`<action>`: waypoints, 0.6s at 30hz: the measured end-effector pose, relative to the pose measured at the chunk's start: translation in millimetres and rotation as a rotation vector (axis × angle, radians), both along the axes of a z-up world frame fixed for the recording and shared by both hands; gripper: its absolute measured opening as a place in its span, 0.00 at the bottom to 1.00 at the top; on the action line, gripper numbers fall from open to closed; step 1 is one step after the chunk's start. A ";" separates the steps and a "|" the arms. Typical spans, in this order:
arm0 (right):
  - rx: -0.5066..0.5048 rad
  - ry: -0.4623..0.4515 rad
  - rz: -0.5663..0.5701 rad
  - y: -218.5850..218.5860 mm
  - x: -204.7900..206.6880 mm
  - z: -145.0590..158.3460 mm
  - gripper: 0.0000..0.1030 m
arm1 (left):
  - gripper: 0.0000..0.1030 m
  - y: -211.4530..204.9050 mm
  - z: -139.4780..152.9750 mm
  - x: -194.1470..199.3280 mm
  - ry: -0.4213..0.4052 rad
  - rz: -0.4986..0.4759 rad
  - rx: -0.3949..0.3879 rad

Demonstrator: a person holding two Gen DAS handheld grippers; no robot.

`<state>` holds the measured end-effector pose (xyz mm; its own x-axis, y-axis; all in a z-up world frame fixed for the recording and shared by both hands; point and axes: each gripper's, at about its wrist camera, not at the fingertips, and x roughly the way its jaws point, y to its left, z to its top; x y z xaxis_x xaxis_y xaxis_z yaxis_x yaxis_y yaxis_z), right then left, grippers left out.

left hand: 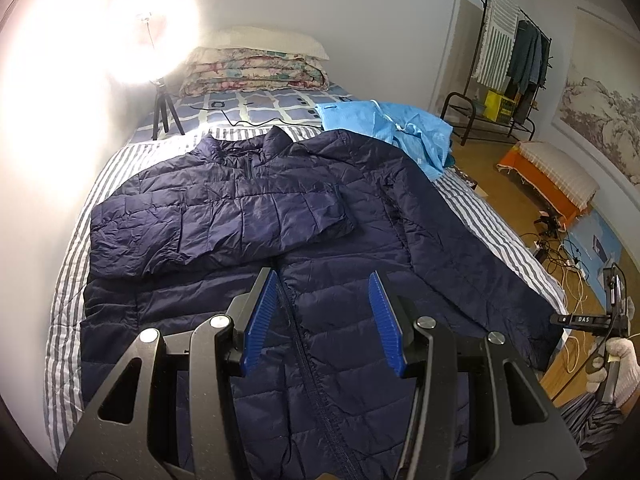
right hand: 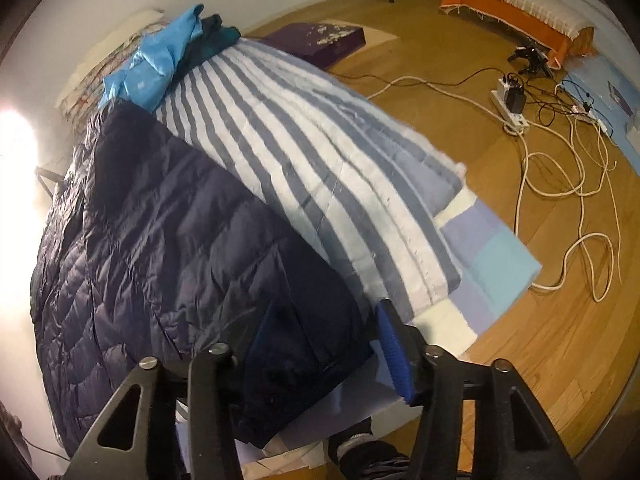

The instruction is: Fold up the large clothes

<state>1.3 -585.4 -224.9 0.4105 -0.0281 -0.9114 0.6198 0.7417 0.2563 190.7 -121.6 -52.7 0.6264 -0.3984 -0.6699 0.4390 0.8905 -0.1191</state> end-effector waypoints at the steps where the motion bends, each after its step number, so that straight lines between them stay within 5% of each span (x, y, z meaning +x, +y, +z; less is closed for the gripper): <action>1: 0.003 0.003 0.006 1.8 0.7 -0.6 0.43 | 0.48 0.0 0.1 0.1 0.001 -0.001 -0.001; 3: -0.007 0.012 0.023 5.1 0.8 0.9 0.35 | 0.48 2.2 0.3 1.7 -0.001 0.004 -0.006; 6: -0.013 -0.009 0.065 13.0 1.0 11.4 0.08 | 0.48 8.0 0.5 5.6 0.001 0.026 -0.016; 18: -0.015 -0.257 0.247 70.3 35.4 112.7 0.00 | 0.48 28.1 4.4 14.0 0.008 0.073 -0.050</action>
